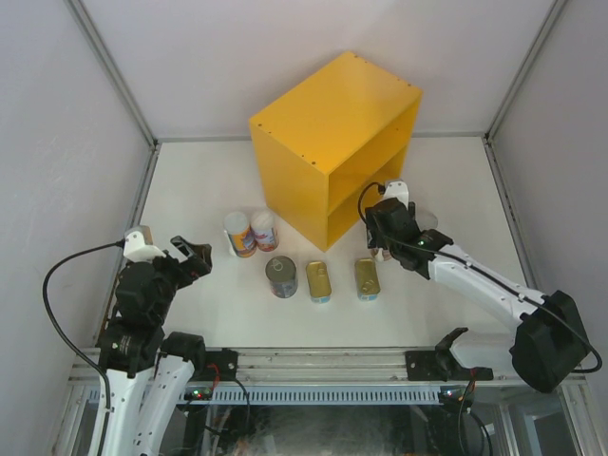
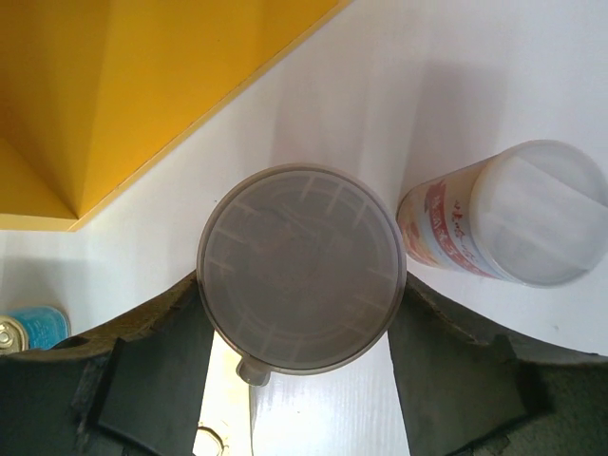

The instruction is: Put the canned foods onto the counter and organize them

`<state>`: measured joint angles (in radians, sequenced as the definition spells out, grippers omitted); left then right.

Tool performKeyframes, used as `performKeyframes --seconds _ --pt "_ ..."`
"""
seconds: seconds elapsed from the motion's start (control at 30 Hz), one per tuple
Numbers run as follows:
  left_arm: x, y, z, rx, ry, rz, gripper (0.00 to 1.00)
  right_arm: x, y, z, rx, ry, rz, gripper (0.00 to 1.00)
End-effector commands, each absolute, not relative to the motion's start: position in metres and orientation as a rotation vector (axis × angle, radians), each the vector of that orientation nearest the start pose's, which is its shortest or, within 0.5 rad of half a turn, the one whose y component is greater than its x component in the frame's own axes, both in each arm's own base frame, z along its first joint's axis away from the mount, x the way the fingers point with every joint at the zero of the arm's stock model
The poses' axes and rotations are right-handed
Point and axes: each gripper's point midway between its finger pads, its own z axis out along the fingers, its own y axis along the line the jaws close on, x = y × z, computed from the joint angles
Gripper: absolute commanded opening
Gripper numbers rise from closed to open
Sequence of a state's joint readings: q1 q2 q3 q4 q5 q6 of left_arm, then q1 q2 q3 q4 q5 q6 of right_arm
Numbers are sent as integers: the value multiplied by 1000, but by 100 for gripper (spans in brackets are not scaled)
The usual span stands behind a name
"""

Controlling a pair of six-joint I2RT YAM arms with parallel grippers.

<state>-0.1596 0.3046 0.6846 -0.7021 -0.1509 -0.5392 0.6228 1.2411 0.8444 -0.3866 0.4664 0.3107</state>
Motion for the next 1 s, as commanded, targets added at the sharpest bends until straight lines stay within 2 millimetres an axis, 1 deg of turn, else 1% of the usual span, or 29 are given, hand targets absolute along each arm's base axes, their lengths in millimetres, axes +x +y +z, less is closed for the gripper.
performKeyframes --seconds 0.0,0.1,0.3,0.53,0.87,0.93,0.97 --pt "196 -27 253 -453 1776 -365 100 318 133 184 -70 2065 -25 0" --pt "196 -27 254 -457 1771 -369 100 315 130 200 -61 2025 -7 0" --pt "195 -28 257 -464 1768 -376 100 304 126 239 -53 1956 39 0" --pt "195 -28 257 -472 1768 -385 100 289 128 283 -59 1885 80 0" --pt "198 -31 261 -473 1757 -407 100 265 131 362 -80 1765 156 0" --pt "199 -32 262 -471 1754 -414 100 260 133 386 -88 1725 184 0" --pt "199 -33 262 -471 1753 -417 100 258 134 394 -91 1711 192 0"
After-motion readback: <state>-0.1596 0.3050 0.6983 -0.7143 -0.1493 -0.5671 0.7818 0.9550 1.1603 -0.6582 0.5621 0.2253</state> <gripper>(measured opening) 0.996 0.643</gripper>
